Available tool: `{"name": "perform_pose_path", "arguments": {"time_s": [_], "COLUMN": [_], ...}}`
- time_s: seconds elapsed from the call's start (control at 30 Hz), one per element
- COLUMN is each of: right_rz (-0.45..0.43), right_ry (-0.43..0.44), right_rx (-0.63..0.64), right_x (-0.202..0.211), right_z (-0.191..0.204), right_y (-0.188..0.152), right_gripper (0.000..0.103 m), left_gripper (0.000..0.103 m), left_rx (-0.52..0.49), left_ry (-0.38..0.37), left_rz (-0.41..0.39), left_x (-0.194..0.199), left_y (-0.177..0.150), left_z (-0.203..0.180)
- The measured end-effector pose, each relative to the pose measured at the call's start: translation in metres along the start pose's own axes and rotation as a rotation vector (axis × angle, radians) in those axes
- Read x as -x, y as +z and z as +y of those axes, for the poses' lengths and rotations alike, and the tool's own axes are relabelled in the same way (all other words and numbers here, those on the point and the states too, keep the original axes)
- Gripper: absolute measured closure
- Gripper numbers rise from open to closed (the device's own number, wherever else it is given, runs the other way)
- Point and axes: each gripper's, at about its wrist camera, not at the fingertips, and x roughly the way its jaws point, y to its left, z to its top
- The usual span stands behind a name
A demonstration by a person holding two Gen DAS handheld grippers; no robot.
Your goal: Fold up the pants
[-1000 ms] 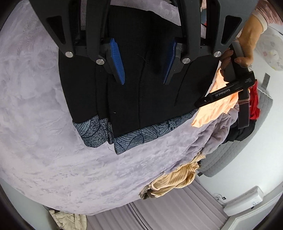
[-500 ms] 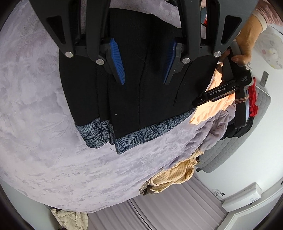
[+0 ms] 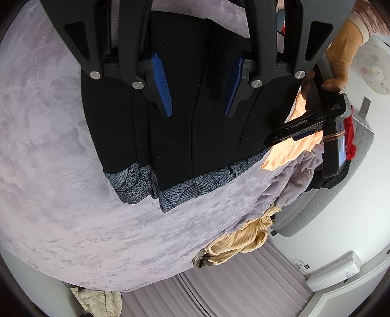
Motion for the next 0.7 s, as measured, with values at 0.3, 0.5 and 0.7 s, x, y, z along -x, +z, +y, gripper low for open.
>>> {"name": "perform_pose_path", "arguments": {"time_s": [0.3, 0.5, 0.7], "right_rz": [0.004, 0.031, 0.078], "right_ry": [0.001, -0.011, -0.101], "right_rx": [-0.001, 0.003, -0.029], "right_x": [0.001, 0.012, 0.024], "right_z": [0.0, 0.005, 0.002], "right_y": [0.002, 0.015, 0.024], "right_gripper": [0.046, 0.022, 0.017], "left_gripper": [0.001, 0.001, 0.001], "left_rx": [-0.027, -0.05, -0.061], "left_ry": [0.038, -0.012, -0.032], "left_rz": [-0.005, 0.019, 0.017], "left_x": [0.011, 0.034, 0.064], "left_y": [0.0, -0.004, -0.011], "left_z": [-0.005, -0.006, -0.017]}}
